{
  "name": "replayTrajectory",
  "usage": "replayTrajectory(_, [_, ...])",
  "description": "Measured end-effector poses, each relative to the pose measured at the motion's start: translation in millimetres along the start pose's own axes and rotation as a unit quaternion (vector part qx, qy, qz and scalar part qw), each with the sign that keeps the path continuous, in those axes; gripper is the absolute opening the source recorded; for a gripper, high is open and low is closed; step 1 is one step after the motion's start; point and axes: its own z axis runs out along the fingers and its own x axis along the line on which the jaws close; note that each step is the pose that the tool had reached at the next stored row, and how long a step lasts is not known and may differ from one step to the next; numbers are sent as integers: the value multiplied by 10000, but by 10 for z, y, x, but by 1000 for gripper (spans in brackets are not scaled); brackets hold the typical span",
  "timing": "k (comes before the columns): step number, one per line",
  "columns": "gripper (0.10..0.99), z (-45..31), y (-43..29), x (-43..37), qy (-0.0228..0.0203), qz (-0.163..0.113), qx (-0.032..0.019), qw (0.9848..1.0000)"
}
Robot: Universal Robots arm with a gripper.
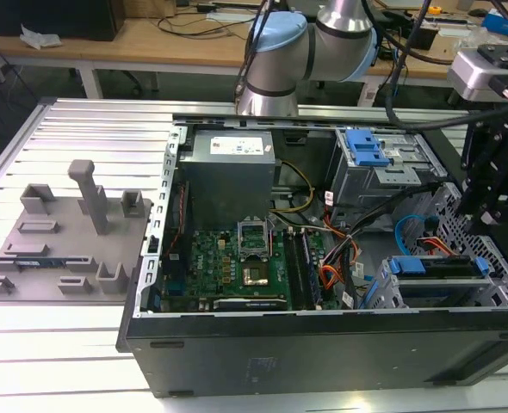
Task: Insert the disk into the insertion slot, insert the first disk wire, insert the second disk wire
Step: 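Insert the second disk wire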
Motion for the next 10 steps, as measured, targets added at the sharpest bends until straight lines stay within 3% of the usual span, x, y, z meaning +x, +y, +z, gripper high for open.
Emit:
replayTrajectory(2, [361, -4, 6, -109, 74, -9, -255, 9996])
replayTrajectory(3, [361, -4, 8, -134, 115, -15, -329, 9994])
replayTrajectory(4, [361, -2, 10, -157, 203, -36, -353, 9992])
replayTrajectory(6, [361, 1, 12, -173, 328, -57, -344, 9989])
replayTrajectory(7, [361, 1, 12, -180, 429, -77, -336, 9985])
replayTrajectory(8, [361, 2, 13, -183, 503, -91, -330, 9981])
replayTrajectory(9, [361, 3, 14, -191, 657, -118, -318, 9973])
replayTrajectory(10, [361, 4, 15, -201, 732, -130, -312, 9967])
